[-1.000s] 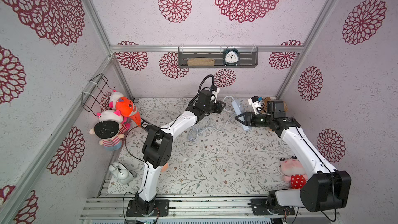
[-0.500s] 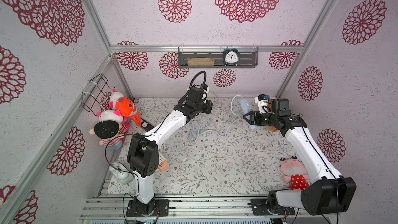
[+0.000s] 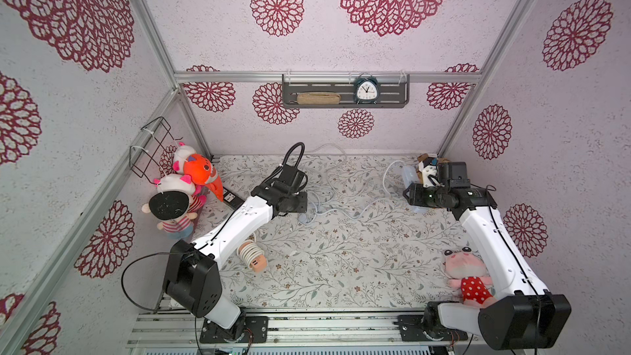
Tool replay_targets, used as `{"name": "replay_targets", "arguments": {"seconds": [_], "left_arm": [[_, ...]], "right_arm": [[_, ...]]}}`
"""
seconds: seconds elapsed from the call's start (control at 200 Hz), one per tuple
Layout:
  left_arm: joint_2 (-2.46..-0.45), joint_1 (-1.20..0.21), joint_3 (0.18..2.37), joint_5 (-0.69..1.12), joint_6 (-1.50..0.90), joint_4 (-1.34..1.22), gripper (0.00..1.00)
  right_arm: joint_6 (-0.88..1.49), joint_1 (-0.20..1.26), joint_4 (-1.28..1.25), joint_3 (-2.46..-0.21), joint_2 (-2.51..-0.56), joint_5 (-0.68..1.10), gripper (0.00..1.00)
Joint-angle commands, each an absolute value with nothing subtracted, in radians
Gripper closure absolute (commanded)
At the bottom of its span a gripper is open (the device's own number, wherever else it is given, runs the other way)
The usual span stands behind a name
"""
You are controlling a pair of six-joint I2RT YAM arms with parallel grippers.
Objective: Unwrap the cord wrapped around the power strip
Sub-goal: Unwrap the power cord from the power strip.
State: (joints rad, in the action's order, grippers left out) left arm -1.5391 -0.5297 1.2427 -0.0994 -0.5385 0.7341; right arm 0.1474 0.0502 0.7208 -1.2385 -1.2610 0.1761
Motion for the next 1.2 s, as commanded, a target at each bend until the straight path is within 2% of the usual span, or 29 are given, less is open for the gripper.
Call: {"name": "replay_targets", "arguments": {"seconds": [0.0, 0.13, 0.265, 0.34, 0.57, 0.811, 0.976, 1.056, 1.196], "left_arm": [[-1.501, -0.529, 1.159, -0.122, -0.657, 0.749, 0.62], [-1.560, -0.508, 1.158, -0.084, -0.668, 0.673, 0.67], [-1.652, -0.494, 1.226, -0.071, -0.672, 0.599, 0.67], [-1.717, -0.491, 1.272, -0.082, -0.647, 0.599, 0.60], [-1.871, -0.464, 1.352, -0.048, -0.631, 0.620, 0.57], [-1.930, -0.449, 1.333, -0.037, -0.635, 0.592, 0.52], [-1.949, -0.448, 1.324, 0.008, -0.629, 0.543, 0.34], [-1.954, -0.447, 1.317, 0.027, -0.636, 0.524, 0.34], [-1.991, -0.448, 1.316, 0.056, -0.649, 0.497, 0.39]], "right_arm": [[0.158, 0.026, 0.690, -1.232, -1.246, 0.156, 1.00], [0.155, 0.020, 0.684, -1.222, -1.252, 0.170, 1.00], [0.152, 0.014, 0.683, -1.195, -1.236, 0.172, 1.00], [0.152, 0.007, 0.678, -1.175, -1.228, 0.179, 1.00], [0.146, -0.001, 0.673, -1.149, -1.220, 0.192, 1.00], [0.141, -0.005, 0.673, -1.137, -1.218, 0.208, 1.00], [0.141, -0.005, 0.674, -1.135, -1.210, 0.211, 1.00], [0.141, -0.005, 0.675, -1.131, -1.207, 0.215, 1.00], [0.143, -0.005, 0.676, -1.126, -1.205, 0.216, 1.00]]}}
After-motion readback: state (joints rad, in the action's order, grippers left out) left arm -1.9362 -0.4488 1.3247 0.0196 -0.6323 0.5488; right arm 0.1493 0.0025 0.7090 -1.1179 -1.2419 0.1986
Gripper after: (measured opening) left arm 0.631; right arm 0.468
